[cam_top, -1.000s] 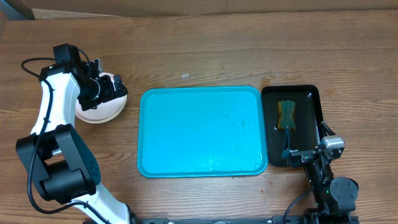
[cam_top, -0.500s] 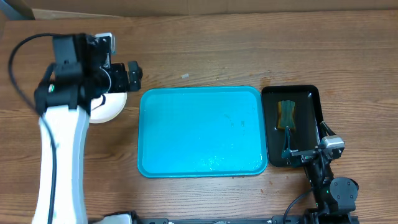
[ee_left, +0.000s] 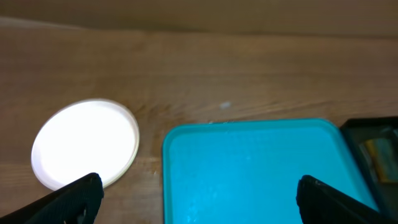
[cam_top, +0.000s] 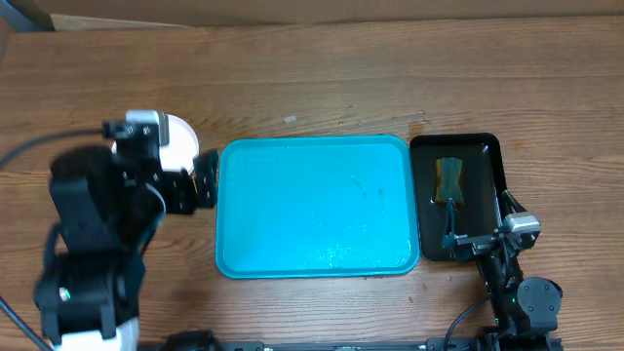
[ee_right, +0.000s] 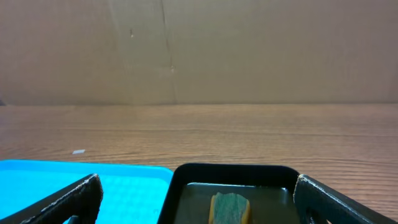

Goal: Clean dirty plates on tray and stack at the side

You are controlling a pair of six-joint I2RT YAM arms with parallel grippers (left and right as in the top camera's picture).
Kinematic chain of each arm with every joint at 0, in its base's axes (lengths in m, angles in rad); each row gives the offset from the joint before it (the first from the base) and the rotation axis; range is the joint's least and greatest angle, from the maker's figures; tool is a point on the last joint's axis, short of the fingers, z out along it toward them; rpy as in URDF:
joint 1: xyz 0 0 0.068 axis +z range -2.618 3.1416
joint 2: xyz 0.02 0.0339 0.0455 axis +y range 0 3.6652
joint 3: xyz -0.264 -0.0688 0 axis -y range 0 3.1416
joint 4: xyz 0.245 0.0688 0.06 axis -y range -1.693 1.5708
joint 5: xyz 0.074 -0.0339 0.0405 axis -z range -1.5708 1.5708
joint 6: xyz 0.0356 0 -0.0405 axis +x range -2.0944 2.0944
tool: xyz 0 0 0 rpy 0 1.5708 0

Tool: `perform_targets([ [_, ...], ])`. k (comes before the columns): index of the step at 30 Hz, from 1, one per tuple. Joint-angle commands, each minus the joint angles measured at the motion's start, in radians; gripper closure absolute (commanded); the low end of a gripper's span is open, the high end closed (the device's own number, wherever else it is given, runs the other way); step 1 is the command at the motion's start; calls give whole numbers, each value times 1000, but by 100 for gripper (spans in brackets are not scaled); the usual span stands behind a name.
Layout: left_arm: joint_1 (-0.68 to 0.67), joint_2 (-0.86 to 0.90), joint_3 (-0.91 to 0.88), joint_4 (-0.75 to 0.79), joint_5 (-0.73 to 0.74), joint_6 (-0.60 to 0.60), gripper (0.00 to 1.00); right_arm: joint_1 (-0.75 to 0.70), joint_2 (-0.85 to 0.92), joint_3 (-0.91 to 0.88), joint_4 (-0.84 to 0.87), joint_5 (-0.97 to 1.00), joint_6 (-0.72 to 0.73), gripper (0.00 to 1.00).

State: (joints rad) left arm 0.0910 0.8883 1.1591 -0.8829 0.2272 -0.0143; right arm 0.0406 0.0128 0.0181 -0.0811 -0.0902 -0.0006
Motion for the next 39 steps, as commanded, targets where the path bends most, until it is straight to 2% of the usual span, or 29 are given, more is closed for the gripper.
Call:
perform_targets([
  [1, -1, -137, -167, 57, -57, 27, 0, -2, -10, -10, 5, -5, -4, 0],
  [5, -1, -299, -360, 293, -50, 26, 0, -2, -10, -10, 5, -5, -4, 0],
  [13, -1, -583, -680, 894, -43, -78, 0, -2, -10, -10, 5, -5, -4, 0],
  [18, -1, -734, -851, 1172, -43, -92, 0, -2, -10, -10, 5, -5, -4, 0],
  [21, -1, -786, -912, 1226, -52, -91, 0, -2, -10, -10, 5, -5, -4, 0],
  [28, -1, -859, -1024, 1228, -59, -93, 0, -2, -10, -10, 5, -5, -4, 0],
  [34, -1, -885, -1127, 1239, -59, -152, 0, -2, -10, -10, 5, -5, -4, 0],
  [39, -1, -885, -1154, 1173, -60, -149, 0, -2, -10, -10, 5, -5, -4, 0],
])
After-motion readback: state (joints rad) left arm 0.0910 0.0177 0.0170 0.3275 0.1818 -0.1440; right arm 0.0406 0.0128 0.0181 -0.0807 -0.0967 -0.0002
